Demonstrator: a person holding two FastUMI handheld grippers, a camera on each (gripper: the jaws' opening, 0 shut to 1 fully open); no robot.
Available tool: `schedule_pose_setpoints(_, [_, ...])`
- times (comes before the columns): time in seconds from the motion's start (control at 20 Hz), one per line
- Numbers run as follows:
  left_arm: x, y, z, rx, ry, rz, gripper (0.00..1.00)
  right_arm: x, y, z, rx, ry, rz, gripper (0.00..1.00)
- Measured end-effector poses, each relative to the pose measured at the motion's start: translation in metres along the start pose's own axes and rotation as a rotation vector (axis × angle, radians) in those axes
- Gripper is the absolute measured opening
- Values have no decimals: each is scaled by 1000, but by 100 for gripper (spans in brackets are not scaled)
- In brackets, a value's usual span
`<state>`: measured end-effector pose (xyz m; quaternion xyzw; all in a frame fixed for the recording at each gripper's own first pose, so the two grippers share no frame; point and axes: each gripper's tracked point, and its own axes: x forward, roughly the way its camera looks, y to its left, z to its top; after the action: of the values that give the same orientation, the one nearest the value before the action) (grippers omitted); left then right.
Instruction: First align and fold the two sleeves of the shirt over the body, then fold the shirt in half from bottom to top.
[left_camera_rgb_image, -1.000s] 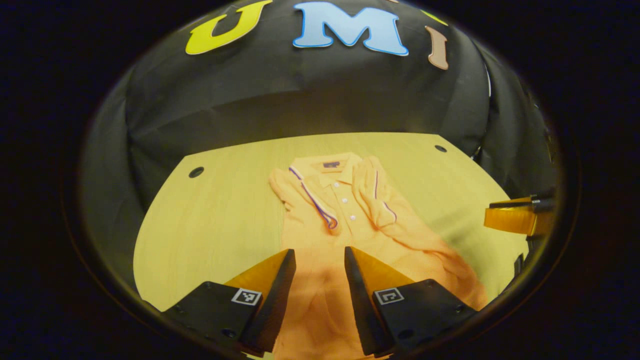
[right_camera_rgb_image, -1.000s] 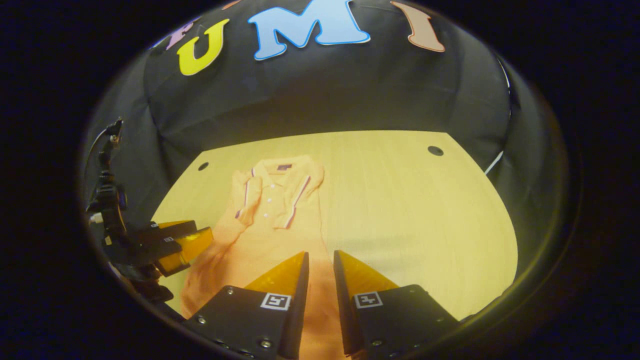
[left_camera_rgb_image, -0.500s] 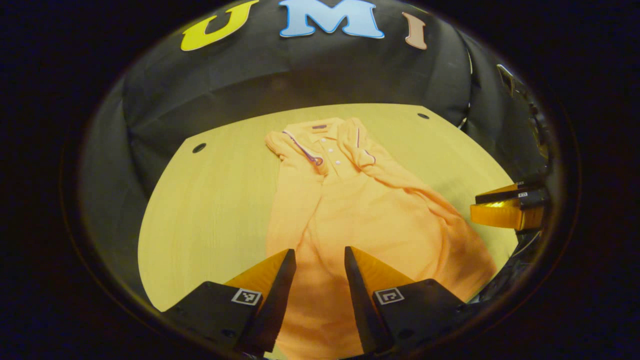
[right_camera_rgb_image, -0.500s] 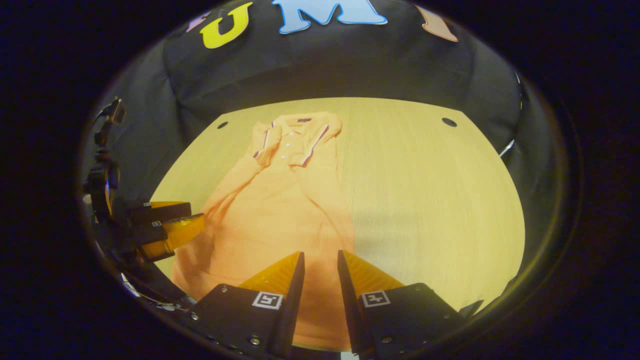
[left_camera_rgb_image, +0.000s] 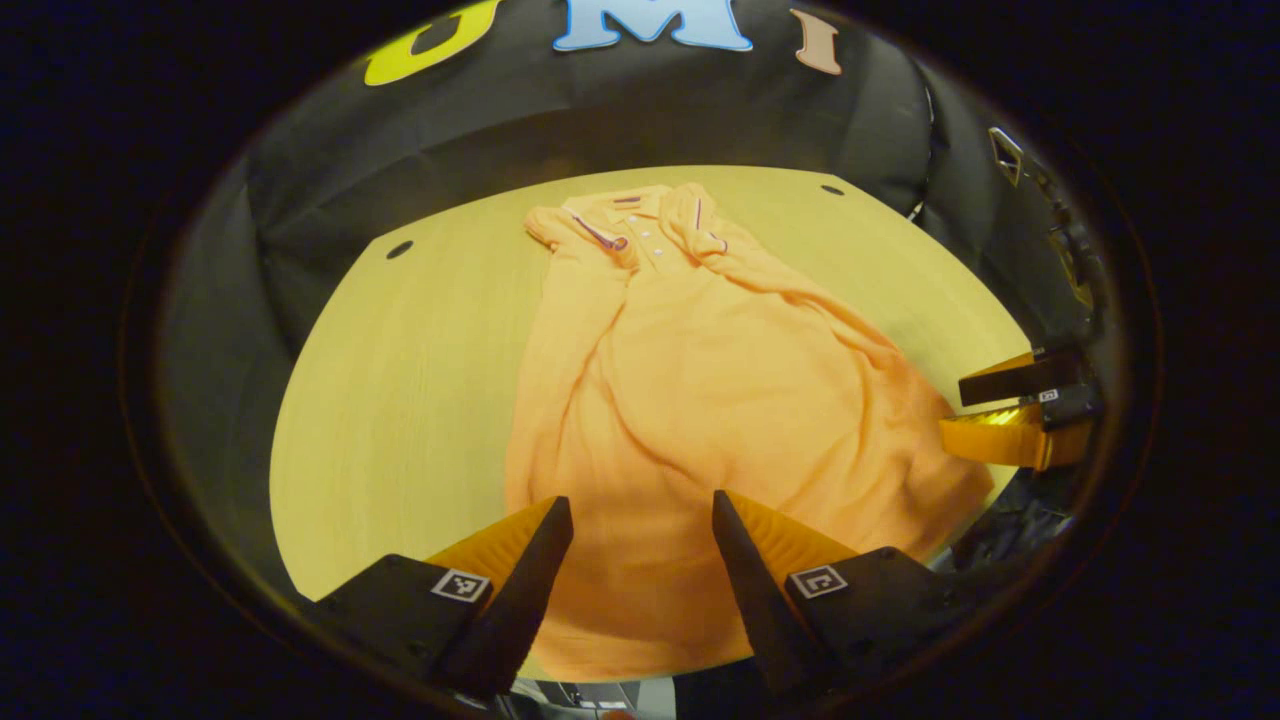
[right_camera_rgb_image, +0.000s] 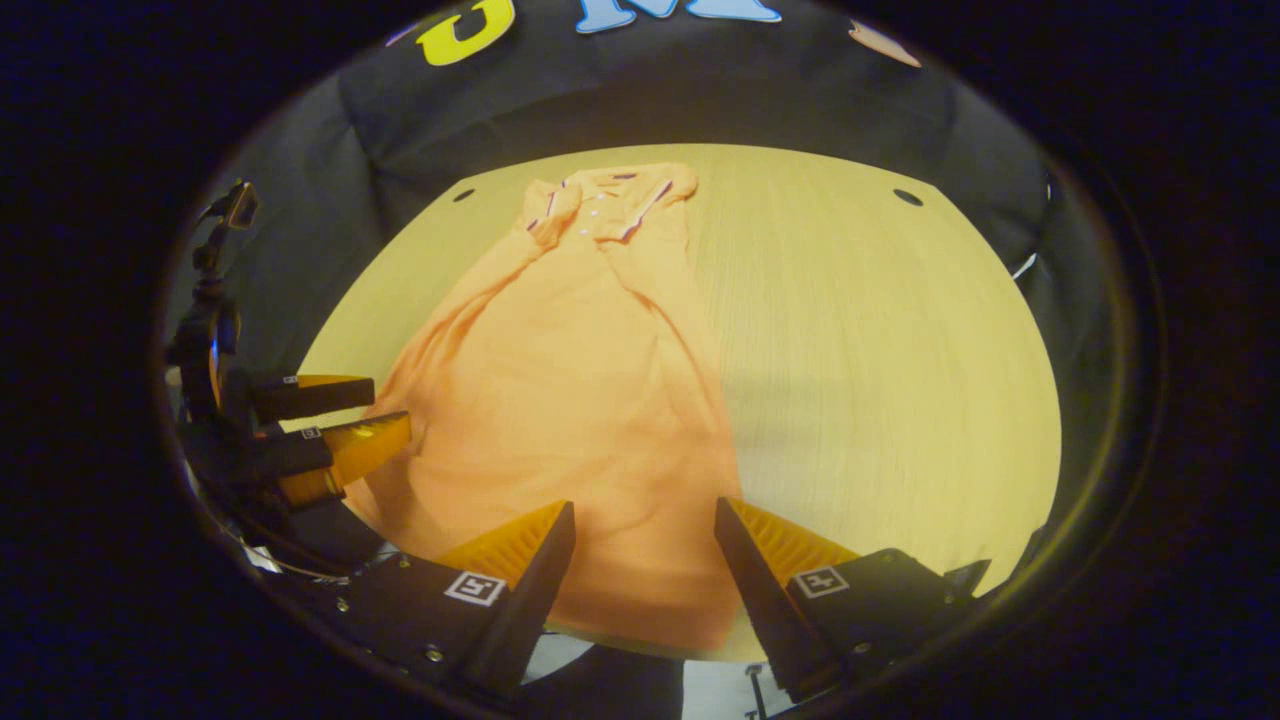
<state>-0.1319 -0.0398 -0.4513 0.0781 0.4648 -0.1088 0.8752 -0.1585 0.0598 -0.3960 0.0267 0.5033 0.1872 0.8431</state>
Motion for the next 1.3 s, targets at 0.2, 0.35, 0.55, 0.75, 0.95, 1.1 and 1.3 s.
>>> schedule_pose_setpoints(0.2, [2,-3,-26,-1,43,10,98,1,-8,-18,5,38,-30,97])
schedule_pose_setpoints(0.35, [10,-5,-42,12,75,21,100,6,-11,-28,-11,72,-40,99])
schedule_pose_setpoints(0.55, [11,-7,-40,-40,66,19,98,15,-12,-46,-33,125,-44,99])
schedule_pose_setpoints(0.75, [13,-10,-39,-75,62,27,100,18,-13,-45,-79,128,-72,99])
schedule_pose_setpoints(0.95, [12,-14,-41,-80,52,31,100,20,-9,-48,-146,141,-94,93])
schedule_pose_setpoints(1.1, [13,-16,-39,-70,36,27,95,20,-16,-45,-109,119,-105,90])
schedule_pose_setpoints(1.3, [14,-39,-35,-25,1,-35,41,22,-17,-39,-27,68,-88,29])
